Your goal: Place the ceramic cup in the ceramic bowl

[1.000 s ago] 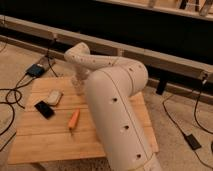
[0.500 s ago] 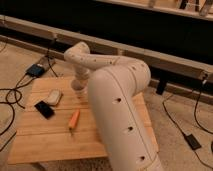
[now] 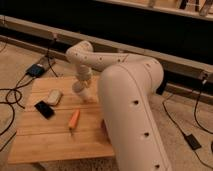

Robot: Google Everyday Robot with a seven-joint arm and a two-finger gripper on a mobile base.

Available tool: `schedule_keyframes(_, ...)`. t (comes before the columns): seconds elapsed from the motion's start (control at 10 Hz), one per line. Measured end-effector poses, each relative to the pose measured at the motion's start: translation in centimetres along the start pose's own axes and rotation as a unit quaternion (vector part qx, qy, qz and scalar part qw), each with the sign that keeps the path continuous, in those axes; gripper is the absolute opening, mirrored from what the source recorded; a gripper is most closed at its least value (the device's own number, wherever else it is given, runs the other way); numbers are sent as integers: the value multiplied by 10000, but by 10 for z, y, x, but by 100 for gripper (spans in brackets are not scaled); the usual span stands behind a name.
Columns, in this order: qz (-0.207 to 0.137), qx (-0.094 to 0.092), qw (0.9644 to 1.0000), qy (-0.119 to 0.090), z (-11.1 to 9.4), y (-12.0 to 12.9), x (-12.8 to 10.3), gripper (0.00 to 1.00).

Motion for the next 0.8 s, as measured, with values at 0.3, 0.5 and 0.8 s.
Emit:
schedule_keyframes(0.3,-269,-79,9990,339,-13,-2,37,0)
schedule_keyframes(0.5,-382,-141,9977,550,-23,-10,59,0)
schedule_keyframes(0.8,-381,-315,9960,751,-42,-29,93,0)
